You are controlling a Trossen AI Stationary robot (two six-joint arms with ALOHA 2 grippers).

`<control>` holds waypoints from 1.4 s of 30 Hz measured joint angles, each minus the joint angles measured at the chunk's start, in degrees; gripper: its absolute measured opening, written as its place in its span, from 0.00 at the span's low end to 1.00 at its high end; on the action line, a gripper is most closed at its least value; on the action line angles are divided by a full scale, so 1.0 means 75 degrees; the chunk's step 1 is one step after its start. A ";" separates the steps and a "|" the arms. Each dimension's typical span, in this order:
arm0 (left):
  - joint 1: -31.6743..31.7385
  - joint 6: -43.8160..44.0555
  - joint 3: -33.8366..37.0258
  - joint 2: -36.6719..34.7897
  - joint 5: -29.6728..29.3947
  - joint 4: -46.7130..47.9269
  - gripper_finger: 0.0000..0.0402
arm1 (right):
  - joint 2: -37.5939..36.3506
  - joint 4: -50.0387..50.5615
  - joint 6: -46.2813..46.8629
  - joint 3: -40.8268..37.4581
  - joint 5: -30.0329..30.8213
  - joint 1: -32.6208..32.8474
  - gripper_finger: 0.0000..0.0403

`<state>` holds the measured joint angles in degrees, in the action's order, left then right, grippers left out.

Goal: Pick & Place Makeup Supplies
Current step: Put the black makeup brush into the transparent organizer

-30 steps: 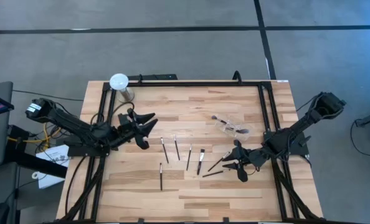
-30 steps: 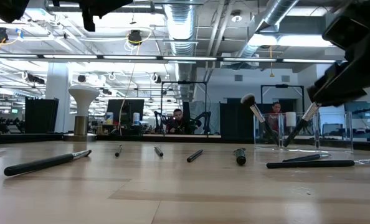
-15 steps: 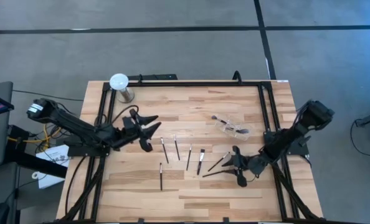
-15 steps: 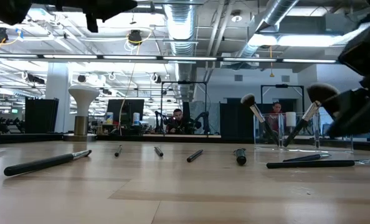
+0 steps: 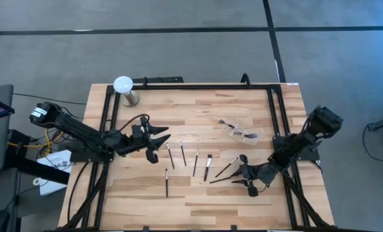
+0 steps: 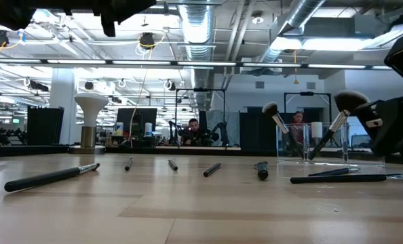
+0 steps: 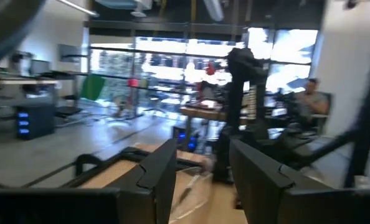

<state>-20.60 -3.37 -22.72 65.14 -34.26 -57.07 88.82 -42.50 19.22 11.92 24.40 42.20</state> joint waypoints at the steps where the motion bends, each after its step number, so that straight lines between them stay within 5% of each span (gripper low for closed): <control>1: 0.0000 0.0102 0.0000 -0.0002 0.0156 -0.0007 0.36 | 0.0000 0.0023 -0.0003 -0.0003 0.0005 -0.0015 0.28; 19: 0.0003 0.0722 0.0000 -0.0005 0.1977 -0.0118 0.36 | 0.1557 -0.0800 0.0385 0.0006 0.0827 0.0124 0.28; 25: 0.0003 0.0926 -0.0014 0.0122 0.1979 -0.0251 0.36 | 0.2097 -0.1161 0.0480 0.0029 0.1208 0.0273 0.17; 30: 0.0003 0.0952 -0.0428 0.0971 0.1979 -0.0467 0.36 | 0.2363 -0.1582 0.0404 0.0017 0.1254 0.0284 0.03; 42: 0.0006 0.0961 -0.2003 0.3524 0.2124 -0.0442 0.36 | 0.2468 -0.2576 -0.0284 -0.0046 0.0801 0.0246 0.02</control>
<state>-20.56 3.83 -37.74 91.57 -18.33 -60.39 107.32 -61.82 17.09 11.58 30.41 44.05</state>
